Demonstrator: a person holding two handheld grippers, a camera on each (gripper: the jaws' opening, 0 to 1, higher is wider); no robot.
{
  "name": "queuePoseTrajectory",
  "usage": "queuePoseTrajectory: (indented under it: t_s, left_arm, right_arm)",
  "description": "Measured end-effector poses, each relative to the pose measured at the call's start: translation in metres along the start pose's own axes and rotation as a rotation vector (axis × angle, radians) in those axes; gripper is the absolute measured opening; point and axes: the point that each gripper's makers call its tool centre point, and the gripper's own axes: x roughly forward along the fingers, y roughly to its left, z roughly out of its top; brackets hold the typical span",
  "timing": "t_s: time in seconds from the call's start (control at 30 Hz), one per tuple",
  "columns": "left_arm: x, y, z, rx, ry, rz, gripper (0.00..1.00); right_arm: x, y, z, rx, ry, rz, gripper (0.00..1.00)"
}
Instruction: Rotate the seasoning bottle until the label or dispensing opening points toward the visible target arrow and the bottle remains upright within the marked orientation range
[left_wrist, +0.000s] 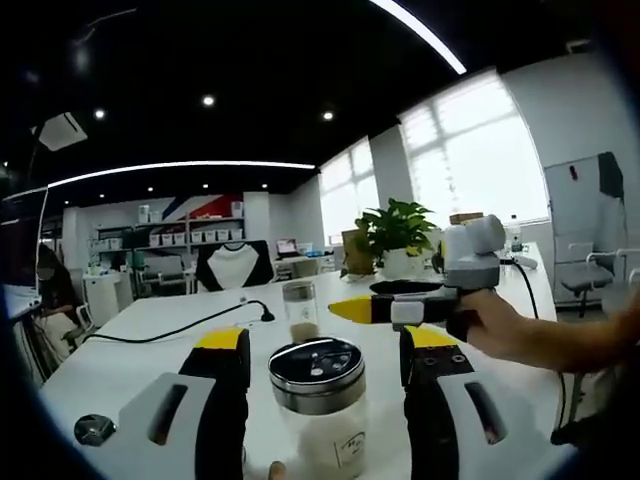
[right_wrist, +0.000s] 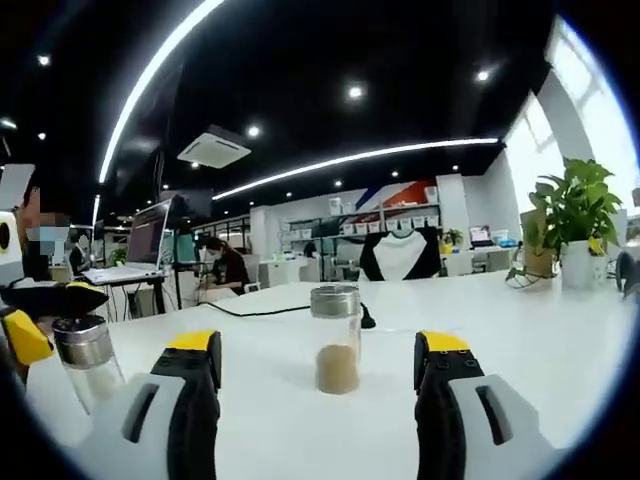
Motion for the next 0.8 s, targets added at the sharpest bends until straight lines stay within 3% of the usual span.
queuePoseTrajectory:
  t_s: [0.3, 0.57, 0.8]
  left_arm:
    - [0.005, -0.002, -0.003, 0.026, 0.012, -0.013, 0.64]
    - [0.006, 0.001, -0.007, 0.018, 0.016, -0.014, 0.64]
    - [0.01, 0.001, -0.014, 0.006, 0.031, -0.017, 0.64]
  right_arm:
    - [0.048, -0.019, -0.004, -0.064, 0.043, -0.005, 0.78]
    - [0.07, -0.02, -0.023, -0.062, 0.083, 0.005, 0.77]
    - [0.081, -0.022, -0.031, -0.084, 0.062, 0.002, 0.74]
